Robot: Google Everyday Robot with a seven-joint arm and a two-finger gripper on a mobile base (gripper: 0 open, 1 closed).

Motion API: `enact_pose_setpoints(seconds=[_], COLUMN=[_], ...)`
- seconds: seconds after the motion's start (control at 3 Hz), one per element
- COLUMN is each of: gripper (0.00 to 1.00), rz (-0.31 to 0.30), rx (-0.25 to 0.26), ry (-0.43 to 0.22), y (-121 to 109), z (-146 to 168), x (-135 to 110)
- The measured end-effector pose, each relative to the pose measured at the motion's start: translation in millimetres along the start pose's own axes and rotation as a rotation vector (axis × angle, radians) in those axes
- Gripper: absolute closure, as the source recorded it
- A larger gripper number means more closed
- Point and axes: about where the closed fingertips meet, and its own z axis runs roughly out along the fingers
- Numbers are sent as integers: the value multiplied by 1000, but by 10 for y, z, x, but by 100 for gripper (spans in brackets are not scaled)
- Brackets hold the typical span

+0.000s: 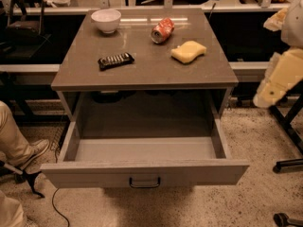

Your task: Place rxbar chocolate into top drawer

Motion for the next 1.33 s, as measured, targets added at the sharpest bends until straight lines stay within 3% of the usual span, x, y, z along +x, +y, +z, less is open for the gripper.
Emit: enact_pose_setpoints(seconds=[0.33, 0.67, 1.0, 1.33], gripper=[0, 0, 0, 0], rz=[54, 98, 111, 53], rx=[96, 143, 148, 101], ry=[-112, -209, -262, -302], y=[-518, -1019, -1419, -1627], z=[26, 142, 297, 598], x=[-158, -389, -701, -1237])
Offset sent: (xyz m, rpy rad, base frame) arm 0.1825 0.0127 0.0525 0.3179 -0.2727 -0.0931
